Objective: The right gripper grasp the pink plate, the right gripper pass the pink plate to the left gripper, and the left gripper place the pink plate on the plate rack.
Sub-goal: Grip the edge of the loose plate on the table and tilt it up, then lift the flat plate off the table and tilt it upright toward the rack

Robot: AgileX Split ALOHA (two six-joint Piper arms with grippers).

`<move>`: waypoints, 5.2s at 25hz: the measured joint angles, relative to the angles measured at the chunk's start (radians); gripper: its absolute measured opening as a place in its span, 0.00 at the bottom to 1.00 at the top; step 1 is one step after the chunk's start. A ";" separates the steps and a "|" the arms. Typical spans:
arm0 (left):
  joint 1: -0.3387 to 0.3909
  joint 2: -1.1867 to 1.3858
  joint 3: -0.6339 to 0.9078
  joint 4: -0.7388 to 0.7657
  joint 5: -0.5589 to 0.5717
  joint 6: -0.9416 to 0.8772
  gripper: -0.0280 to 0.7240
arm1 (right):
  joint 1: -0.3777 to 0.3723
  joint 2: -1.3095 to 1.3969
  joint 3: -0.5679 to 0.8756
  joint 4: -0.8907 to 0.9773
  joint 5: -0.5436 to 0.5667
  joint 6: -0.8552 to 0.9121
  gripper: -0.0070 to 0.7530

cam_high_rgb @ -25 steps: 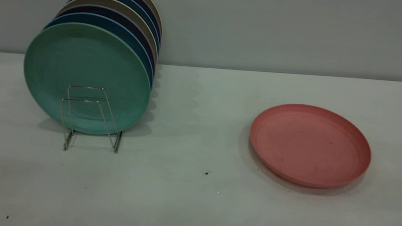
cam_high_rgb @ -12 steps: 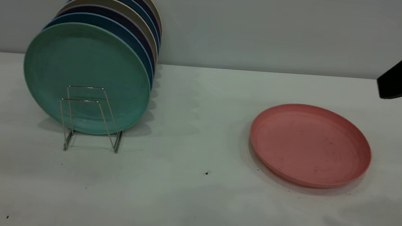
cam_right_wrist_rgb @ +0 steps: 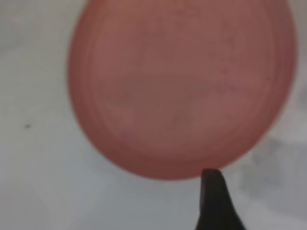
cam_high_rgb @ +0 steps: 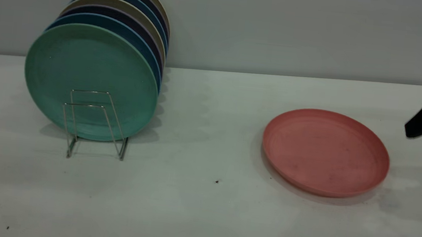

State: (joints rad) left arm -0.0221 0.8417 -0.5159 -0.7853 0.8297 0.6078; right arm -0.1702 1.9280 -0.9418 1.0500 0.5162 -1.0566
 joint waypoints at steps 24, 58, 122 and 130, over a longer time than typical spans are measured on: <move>0.000 0.000 0.000 0.000 0.009 0.001 0.66 | -0.002 0.370 -0.238 0.121 0.003 -0.056 0.64; 0.000 0.279 0.000 -0.234 -0.097 0.204 0.62 | 0.063 0.264 -0.247 0.193 0.270 -0.191 0.03; 0.003 0.745 -0.036 -0.925 -0.295 1.452 0.21 | 0.113 0.264 -0.247 0.336 0.624 -0.150 0.73; 0.003 0.674 -0.179 -0.645 -0.380 1.374 0.21 | 0.030 0.240 -0.247 -0.052 0.458 0.123 0.72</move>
State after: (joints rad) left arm -0.0190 1.5154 -0.6953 -1.4299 0.4495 1.9821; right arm -0.1404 2.1676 -1.1890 0.9980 0.9740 -0.9331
